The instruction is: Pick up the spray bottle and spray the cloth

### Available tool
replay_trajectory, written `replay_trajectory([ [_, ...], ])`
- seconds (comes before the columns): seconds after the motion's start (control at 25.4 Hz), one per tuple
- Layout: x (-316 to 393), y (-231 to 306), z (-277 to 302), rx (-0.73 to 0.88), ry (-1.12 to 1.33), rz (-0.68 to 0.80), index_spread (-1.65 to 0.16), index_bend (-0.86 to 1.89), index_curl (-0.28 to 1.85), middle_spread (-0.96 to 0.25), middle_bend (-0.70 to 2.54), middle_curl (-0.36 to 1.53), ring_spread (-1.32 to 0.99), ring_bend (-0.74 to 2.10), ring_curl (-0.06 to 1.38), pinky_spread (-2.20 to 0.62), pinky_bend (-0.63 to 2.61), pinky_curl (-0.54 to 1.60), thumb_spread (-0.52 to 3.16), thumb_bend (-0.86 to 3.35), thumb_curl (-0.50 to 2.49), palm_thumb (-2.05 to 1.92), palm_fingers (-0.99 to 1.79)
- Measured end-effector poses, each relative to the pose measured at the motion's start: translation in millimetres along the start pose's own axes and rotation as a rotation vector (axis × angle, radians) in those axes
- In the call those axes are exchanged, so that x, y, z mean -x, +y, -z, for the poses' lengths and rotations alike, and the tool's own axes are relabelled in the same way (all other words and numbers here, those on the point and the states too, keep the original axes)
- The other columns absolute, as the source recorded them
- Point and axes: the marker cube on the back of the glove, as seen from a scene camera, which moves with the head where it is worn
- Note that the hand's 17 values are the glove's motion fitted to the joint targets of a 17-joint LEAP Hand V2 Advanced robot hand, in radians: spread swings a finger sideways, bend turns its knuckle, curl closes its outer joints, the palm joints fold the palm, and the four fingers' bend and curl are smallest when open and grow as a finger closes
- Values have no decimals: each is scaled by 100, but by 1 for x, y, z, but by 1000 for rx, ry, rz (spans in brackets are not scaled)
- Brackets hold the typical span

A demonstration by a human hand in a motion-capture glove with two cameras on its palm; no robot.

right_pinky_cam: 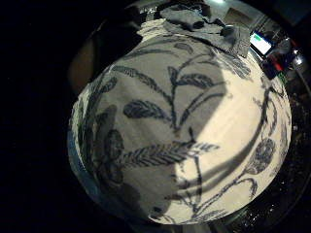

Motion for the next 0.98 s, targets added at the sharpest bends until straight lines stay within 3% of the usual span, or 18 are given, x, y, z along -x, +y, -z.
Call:
replay_trajectory([
  [0.28,4,11,-1,-33,-1,-19,-29,20,18,-1,43,19,4,38,19,17,16,12,76,27,12,47,64],
  [0.63,-5,7,2,-73,-40,-44,-34,18,25,-1,43,26,5,37,23,21,15,15,101,22,17,50,63],
  [0.98,-46,1,52,-355,-570,-156,-37,9,24,-1,35,28,5,43,27,22,25,21,108,16,20,52,57],
])
